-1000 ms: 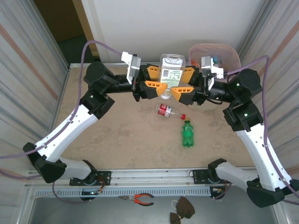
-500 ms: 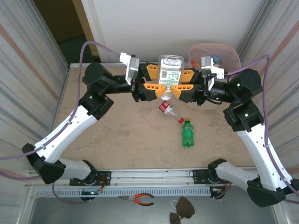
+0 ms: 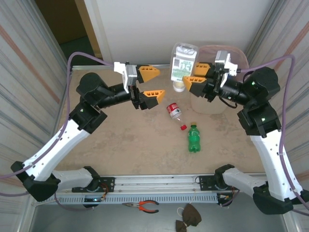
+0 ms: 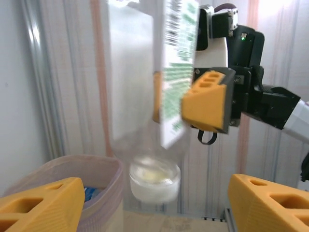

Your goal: Put the plastic bottles in the bin

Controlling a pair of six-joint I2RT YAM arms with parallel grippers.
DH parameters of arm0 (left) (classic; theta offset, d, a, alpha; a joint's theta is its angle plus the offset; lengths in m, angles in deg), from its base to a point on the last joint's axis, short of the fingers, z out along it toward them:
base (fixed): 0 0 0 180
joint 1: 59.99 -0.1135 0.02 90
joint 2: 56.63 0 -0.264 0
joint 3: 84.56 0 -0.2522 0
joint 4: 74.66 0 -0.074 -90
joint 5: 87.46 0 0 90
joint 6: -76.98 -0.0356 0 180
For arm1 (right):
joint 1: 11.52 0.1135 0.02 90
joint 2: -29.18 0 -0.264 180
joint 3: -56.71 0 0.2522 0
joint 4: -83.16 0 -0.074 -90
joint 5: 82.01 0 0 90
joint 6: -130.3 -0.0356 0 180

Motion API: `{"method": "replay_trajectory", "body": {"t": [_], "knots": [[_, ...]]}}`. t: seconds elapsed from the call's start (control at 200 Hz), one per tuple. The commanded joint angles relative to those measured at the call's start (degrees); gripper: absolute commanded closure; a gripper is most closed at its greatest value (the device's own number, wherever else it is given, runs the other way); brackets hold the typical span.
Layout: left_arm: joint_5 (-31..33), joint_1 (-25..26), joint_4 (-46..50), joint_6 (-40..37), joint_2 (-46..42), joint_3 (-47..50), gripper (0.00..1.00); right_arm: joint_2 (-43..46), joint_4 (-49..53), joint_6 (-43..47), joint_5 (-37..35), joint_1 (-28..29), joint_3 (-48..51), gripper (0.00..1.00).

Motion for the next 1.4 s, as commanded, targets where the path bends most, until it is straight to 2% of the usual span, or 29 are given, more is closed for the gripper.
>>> {"method": "replay_trajectory", "body": {"t": [0.0,0.17,0.321,0.711,0.987,1.398], "knots": [[4.7,-0.4,3.1,-2.9,-2.3,2.0,0.22,-1.8,4.7,1.0,-6.5,-4.3,-3.2,0.66],[6.1,-0.5,4.9,-3.5,-3.8,3.2,0.22,-7.3,9.6,-3.3,-11.5,-13.3,-7.4,0.68],[6.5,-0.5,5.3,-3.5,-4.4,4.2,0.22,-14.6,14.8,-8.8,-11.7,-20.4,-12.8,0.69],[7.4,-0.5,6.8,-2.0,-4.1,5.3,0.24,-36.1,35.4,-12.3,-11.6,-28.5,-31.6,0.7],[7.3,-0.5,6.5,-0.5,-2.9,5.6,0.26,-49.4,50.4,-9.2,-6.6,-30.0,-42.1,0.72],[7.8,-0.6,6.5,0.7,-2.0,6.0,0.27,-61.2,59.9,-2.4,-0.7,-27.5,-48.8,0.7]]}}
